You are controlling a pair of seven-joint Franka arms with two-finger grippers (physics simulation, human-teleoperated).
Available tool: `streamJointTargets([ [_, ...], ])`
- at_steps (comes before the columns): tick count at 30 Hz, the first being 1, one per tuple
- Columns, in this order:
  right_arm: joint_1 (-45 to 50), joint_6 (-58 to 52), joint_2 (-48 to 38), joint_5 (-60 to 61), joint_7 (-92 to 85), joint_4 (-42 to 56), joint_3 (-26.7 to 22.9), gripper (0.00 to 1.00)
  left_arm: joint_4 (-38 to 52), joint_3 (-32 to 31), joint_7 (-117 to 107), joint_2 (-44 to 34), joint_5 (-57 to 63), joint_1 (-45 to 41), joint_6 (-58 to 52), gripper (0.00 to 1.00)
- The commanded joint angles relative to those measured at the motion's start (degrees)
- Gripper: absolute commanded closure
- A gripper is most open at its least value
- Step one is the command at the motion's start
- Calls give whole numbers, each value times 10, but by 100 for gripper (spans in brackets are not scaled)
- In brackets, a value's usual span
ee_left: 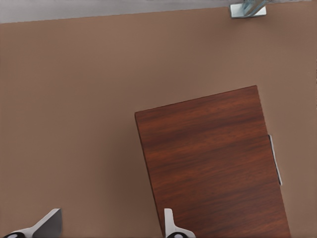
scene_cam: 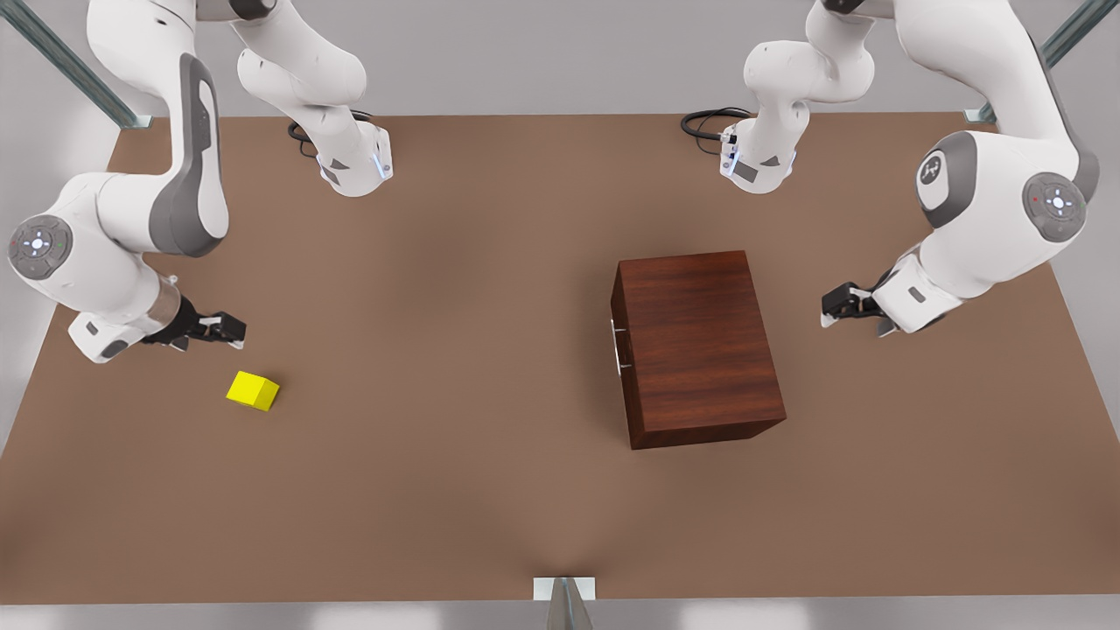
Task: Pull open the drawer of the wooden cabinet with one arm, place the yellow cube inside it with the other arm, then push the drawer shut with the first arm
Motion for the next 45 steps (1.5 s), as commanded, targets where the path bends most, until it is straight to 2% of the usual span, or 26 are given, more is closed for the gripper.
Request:
streamJointTargets([
  [1,-3,14,0,0,-28,1,0,0,0,0,41,0,-1,2,23,0],
  [4,-3,14,0,0,-28,1,0,0,8,-1,19,1,0,-28,21,0],
  [6,-3,14,1,0,-28,1,0,0,17,-10,-126,20,19,-94,17,0],
  [7,-3,14,1,0,-28,1,0,0,65,-14,-282,72,94,-170,-12,0],
  [9,-3,14,1,0,-28,1,0,0,156,-14,-470,148,112,-251,-25,0],
  [11,-3,14,1,0,-28,1,0,0,292,-25,-642,258,128,-281,-45,0],
  [13,-3,14,4,0,-28,1,0,0,342,-32,-711,299,133,-304,-45,0],
  [17,-2,14,4,0,-28,1,0,0,343,-33,-810,332,158,-331,-45,0],
  [22,-2,14,7,0,-28,1,0,0,344,-12,-851,388,178,-331,-5,0],
  [31,0,14,11,-1,-28,1,1,0,343,-12,-869,435,246,-360,36,0],
  [35,0,14,12,-1,-28,1,1,0,338,-12,-871,437,249,-371,37,0],
  [38,0,14,12,-1,-28,1,1,0,331,-12,-841,433,305,-387,-18,0],
  [45,1,14,12,-1,-28,1,1,0,321,-12,-817,436,328,-390,-18,0],
])
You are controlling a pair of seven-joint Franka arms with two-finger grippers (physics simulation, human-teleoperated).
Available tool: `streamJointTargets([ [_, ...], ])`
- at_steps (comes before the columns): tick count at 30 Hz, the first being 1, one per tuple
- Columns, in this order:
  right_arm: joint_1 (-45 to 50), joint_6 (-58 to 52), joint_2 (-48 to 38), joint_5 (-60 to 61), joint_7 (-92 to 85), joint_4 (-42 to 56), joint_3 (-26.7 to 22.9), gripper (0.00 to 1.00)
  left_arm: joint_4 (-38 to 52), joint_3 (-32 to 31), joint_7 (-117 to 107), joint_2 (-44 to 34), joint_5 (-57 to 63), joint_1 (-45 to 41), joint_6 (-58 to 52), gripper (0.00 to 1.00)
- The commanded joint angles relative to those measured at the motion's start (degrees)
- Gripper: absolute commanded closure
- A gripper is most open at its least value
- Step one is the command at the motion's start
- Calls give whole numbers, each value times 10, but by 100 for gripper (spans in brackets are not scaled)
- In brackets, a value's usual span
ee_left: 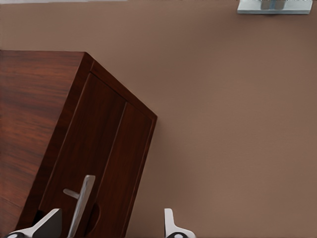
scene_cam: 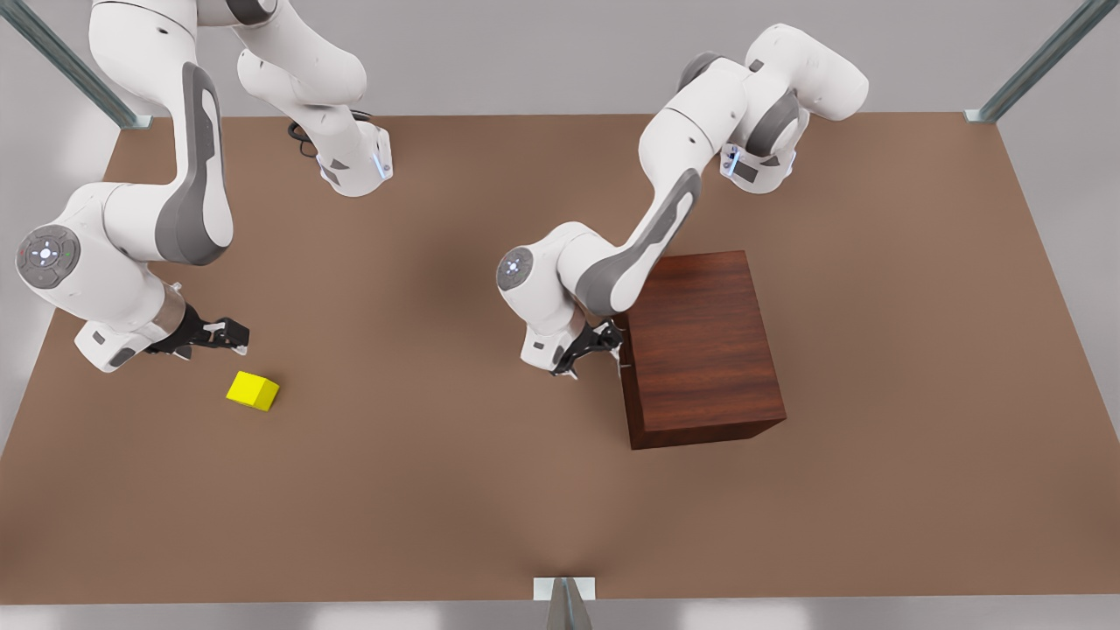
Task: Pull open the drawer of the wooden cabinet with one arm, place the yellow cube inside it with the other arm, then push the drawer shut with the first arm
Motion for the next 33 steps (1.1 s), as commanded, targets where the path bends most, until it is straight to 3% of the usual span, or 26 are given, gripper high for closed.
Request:
streamJointTargets([
  [1,0,0,0,1,-3,0,0,0,0,0,-86,0,17,0,-8,0],
  [14,4,1,4,1,-3,1,1,0,-30,0,56,0,16,4,-1,0],
  [33,8,1,5,-11,1,1,0,0,-22,-12,19,16,10,-8,34,0],
])
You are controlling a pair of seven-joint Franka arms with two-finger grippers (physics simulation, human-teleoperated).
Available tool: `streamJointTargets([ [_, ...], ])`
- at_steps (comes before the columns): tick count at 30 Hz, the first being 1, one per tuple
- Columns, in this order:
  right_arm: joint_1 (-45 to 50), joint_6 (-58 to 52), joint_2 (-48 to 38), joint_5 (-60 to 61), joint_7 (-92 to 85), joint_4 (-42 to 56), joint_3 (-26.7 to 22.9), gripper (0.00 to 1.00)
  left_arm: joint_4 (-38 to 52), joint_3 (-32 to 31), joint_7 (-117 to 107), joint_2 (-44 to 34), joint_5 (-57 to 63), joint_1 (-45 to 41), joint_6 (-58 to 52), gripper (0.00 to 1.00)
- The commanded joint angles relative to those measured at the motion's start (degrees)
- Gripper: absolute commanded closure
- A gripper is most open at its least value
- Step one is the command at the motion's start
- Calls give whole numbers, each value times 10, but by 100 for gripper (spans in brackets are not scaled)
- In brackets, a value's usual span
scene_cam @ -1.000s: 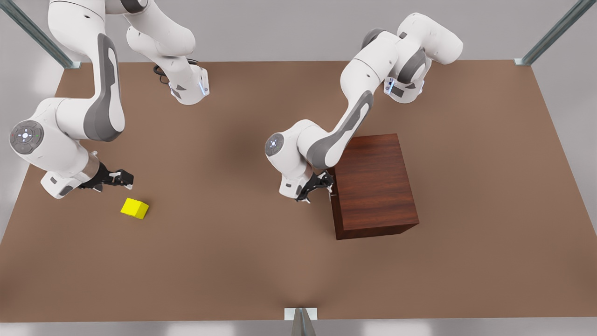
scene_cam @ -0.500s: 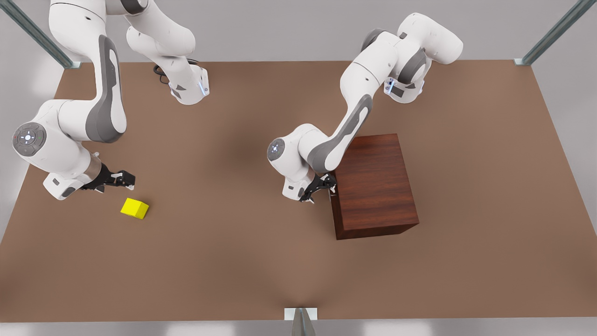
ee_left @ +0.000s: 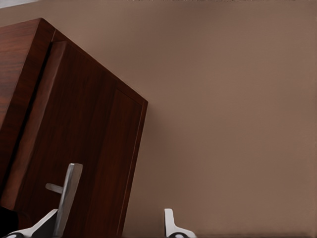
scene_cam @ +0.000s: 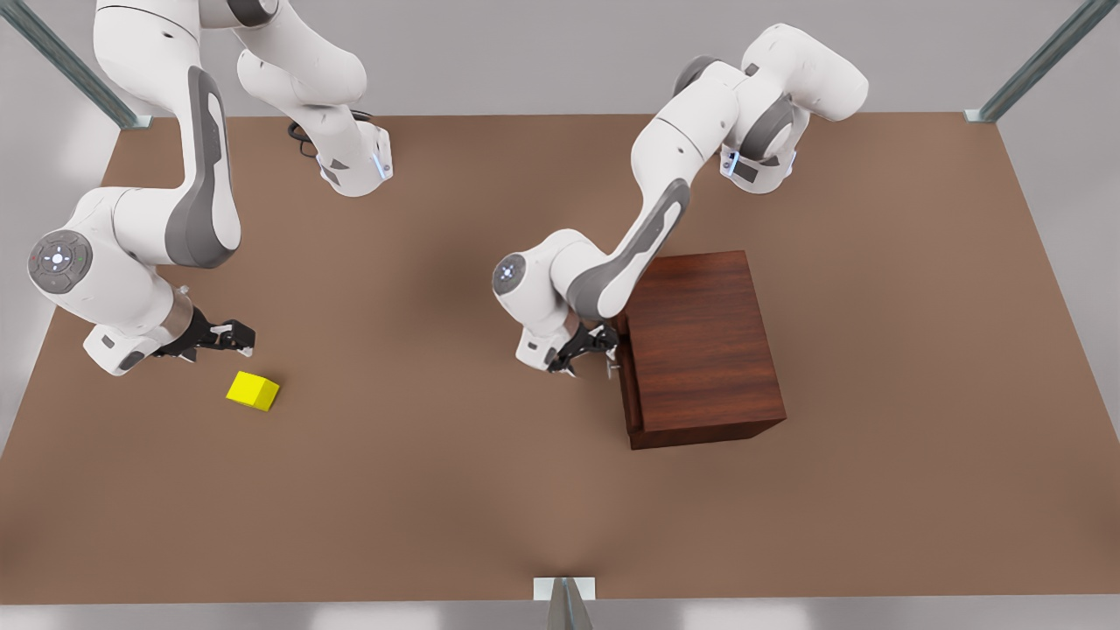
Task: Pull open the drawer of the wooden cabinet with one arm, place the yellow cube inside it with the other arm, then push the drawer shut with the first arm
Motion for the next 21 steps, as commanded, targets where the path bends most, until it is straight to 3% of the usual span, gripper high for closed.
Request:
streamJointTargets([
  [1,0,-1,-1,-2,2,0,0,0,2,-3,-9,-1,0,-1,13,0],
  [21,0,0,2,-2,2,0,0,0,41,0,-62,28,4,-31,58,0],
])
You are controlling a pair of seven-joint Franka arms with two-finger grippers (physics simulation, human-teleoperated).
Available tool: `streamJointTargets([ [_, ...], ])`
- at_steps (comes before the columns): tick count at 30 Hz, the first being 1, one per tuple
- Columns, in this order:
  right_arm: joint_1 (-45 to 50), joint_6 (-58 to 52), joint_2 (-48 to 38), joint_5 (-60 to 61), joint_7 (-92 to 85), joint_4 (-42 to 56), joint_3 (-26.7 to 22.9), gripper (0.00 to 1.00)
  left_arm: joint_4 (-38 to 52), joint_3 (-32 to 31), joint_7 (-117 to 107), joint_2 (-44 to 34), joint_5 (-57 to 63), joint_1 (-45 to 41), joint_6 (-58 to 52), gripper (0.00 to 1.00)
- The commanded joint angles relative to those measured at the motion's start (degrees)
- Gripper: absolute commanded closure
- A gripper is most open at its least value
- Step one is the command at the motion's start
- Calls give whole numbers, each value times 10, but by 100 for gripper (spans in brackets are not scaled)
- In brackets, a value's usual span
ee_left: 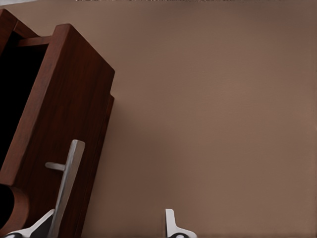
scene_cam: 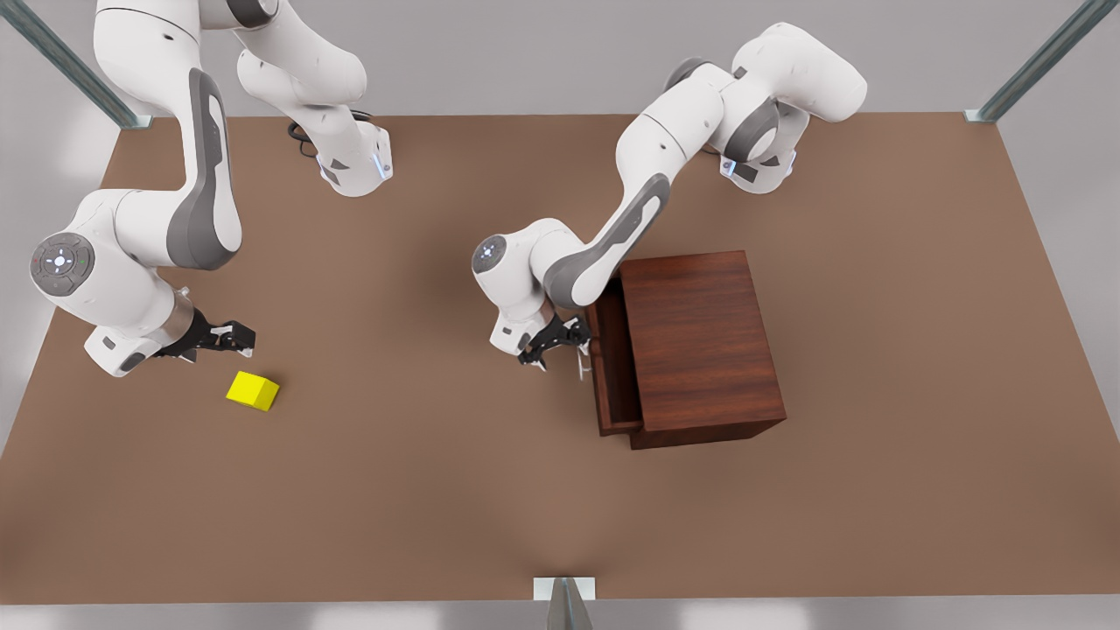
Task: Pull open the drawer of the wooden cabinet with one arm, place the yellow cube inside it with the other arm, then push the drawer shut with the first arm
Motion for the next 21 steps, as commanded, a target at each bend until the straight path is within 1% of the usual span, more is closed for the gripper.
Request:
streamJointTargets([
  [1,0,0,-1,1,0,0,0,0,3,1,-29,-1,0,0,23,0],
  [7,1,0,0,1,0,0,1,0,12,1,-29,-1,1,-10,23,0],
  [15,1,1,0,1,0,0,1,0,25,1,-62,3,1,-13,69,0],
  [21,1,1,1,1,0,0,2,0,41,2,-85,21,3,-22,96,0],
])
